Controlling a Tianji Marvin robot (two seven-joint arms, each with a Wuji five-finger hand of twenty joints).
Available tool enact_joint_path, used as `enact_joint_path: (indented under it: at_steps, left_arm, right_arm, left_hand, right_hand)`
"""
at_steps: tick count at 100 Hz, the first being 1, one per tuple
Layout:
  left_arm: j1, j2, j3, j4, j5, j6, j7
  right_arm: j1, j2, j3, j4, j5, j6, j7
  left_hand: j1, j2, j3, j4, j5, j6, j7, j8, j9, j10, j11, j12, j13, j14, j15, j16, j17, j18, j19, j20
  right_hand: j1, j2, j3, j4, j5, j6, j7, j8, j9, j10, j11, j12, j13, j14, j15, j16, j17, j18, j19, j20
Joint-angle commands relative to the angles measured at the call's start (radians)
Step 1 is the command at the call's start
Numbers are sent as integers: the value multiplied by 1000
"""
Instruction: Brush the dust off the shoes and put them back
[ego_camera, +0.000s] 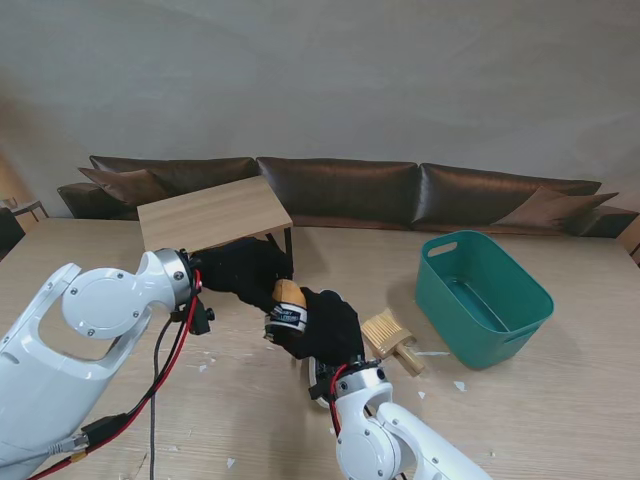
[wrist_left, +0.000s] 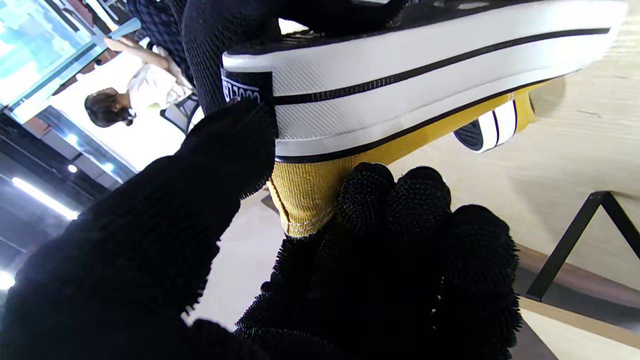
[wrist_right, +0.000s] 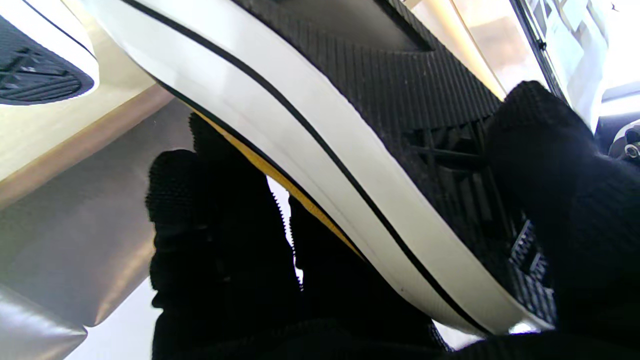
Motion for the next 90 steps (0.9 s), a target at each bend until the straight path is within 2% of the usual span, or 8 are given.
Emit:
enact_joint_path:
  at_steps: [1,28,40,45,47,56,78,90]
  left_arm:
    - [9,-10,-9,-15,-2,8,1]
    - [110,-13,-84,-90,64,19,41]
    - [184,-19,-137,-138,80,34,80]
    - [216,-21,-162,-160,93,36,92]
    - [229,-22,-172,-167,101,32,100]
    - [289,-27,-213,-203,145,16,136]
    - [443,-38,-289,-265,185,14,187]
    - [498,-45,-293,-261,212,0,229]
  right_arm:
    - [-10,-24,-19,-41,-1,-12,22]
    - [-24,-42,-28,-77,72,-15,30]
    - [-31,-47,-28,-88,93,-18,29]
    - [-31,-47,-29,-91,94,-17,29]
    - [-32,-47,-29,-93,95,-17,30]
    - [-40,-51,-25,-107,114,-15,30]
    - [-69,-51,13,-178,155,16,32]
    - [-63,-47,35,-201,165,46,45]
  left_hand:
    - [180,104,29,87,38,139,571,168,-32,-87,-27,17,-24,-62,27,-16,-43,-52,-1,14]
    - [125,246,-181,12,-37,0,430,143,-219,-26,-99,-157,-258,12,-177,-132,-323,-51,-202,20]
    - [169,271,-347,43,-118,-81,150,-57,-346,17,-164,-520,-390,49,-377,-254,-445,-43,-408,-28]
    - [95,306,-289,50,-97,-102,-192,-194,-405,32,-221,-609,-458,63,-482,-328,-495,-53,-506,-55]
    - [39,326,-238,82,-87,-104,-327,-273,-429,36,-248,-642,-482,63,-528,-358,-511,-62,-552,-71]
    - [-20,342,-242,85,-123,-137,-579,-433,-525,38,-314,-765,-581,63,-666,-465,-565,-89,-726,-119]
    - [-55,346,-283,74,-252,-261,-723,-580,-702,3,-365,-907,-746,-9,-821,-587,-606,-157,-1146,-129]
    - [-111,297,-208,70,-267,-270,-736,-610,-737,-10,-378,-928,-779,-35,-849,-611,-623,-186,-1220,-121]
  right_hand:
    - [222,58,202,48,93,-155,182,48,162,-57,80,100,163,-178,429,161,197,-40,89,16]
    - [242,1,281,39,135,-197,179,192,236,-56,85,203,169,-236,640,228,339,-85,124,112]
    - [243,-17,299,36,149,-200,172,207,252,-55,77,216,169,-241,673,244,375,-87,151,139]
    - [243,-19,302,36,151,-200,171,210,255,-56,73,219,169,-246,677,246,376,-90,155,146]
    - [242,-19,302,36,152,-202,170,211,256,-58,72,220,169,-247,677,247,377,-91,157,148]
    - [242,-17,303,35,152,-197,167,214,257,-55,67,223,169,-249,676,247,376,-92,154,152]
    - [255,-3,290,37,147,-177,161,224,253,-46,57,234,167,-231,662,243,366,-66,126,157]
    - [256,1,286,38,147,-174,159,227,253,-43,54,236,167,-230,659,241,363,-58,117,159]
